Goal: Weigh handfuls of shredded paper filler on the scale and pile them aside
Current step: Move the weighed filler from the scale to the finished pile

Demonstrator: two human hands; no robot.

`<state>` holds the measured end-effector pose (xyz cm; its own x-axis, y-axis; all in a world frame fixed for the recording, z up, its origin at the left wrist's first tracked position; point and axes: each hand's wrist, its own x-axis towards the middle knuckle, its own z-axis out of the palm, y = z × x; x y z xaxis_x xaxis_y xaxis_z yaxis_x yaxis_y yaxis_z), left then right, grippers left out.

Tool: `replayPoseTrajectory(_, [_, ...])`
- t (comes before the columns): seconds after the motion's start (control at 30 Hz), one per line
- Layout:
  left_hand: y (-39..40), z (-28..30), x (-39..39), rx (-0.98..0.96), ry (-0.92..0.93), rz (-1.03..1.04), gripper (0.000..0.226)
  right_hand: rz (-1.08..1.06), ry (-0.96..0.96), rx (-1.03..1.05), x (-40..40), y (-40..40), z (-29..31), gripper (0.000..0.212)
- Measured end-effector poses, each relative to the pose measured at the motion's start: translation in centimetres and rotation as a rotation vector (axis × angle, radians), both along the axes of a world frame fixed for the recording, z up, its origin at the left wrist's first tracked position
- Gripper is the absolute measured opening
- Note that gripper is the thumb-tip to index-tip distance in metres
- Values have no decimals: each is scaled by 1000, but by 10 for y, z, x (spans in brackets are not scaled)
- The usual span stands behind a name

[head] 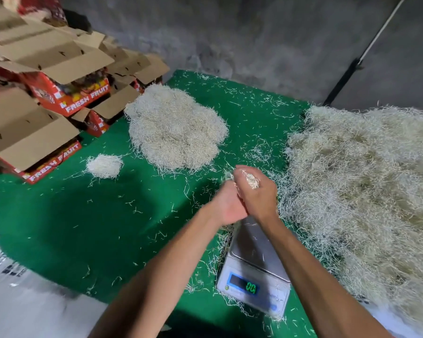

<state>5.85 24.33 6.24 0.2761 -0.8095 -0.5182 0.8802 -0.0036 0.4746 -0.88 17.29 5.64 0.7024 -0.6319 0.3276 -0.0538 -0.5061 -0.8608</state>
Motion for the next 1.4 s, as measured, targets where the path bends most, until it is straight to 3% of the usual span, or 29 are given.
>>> replayPoseTrajectory(0.1, [4,8,19,-87,68,163,48,-30,-59,73,35,4,14,9])
replayPoseTrajectory(0.2, [7,9,35,-144,93,287,54,-65,-57,311,74,-5,32,37])
replayPoseTrajectory(0.3, [3,8,51,-182,57,283,66,-97,-18,431,109,-16,39,48])
replayPoseTrajectory(0.4, [-7,9,72,-156,-97,203,79,-65,57,306,134,-20,30,64])
replayPoseTrajectory(0.47, [-15,0,89,-135,-196,230,77,70,219,155,142,-28,20,78])
replayPoseTrajectory(0.57, [-23,-24,121,-49,-317,294,45,245,461,-62,149,-52,10,90])
replayPoseTrajectory(0.63, [-37,-40,146,141,-493,351,29,273,509,-100,156,-73,2,96])
replayPoseTrajectory(0.67, [-44,-45,162,299,-663,379,35,265,486,-67,157,-82,-2,92])
replayPoseTrajectory(0.73, [-56,-50,206,559,-1186,485,57,263,429,90,154,-95,-10,83])
replayPoseTrajectory(0.8, [-67,-52,255,543,-1621,544,60,291,403,297,147,-102,-21,62])
replayPoseTrajectory(0.83, [-73,-50,276,547,-1718,518,61,299,405,341,143,-105,-28,47])
replayPoseTrajectory(0.9, [-84,-53,308,633,-1810,447,64,303,395,367,137,-106,-40,35])
replayPoseTrajectory(1.0, [-89,-70,327,932,-1927,90,75,295,410,402,128,-107,-51,45])
replayPoseTrajectory(1.07, [-87,-75,325,1029,-1857,-103,87,312,470,348,124,-108,-54,54])
replayPoseTrajectory(1.23, [-90,-59,282,961,-1956,-16,91,252,474,244,121,-117,-48,50])
replayPoseTrajectory(1.4, [-88,-61,193,670,-1990,-31,74,55,383,226,83,-125,-51,36])
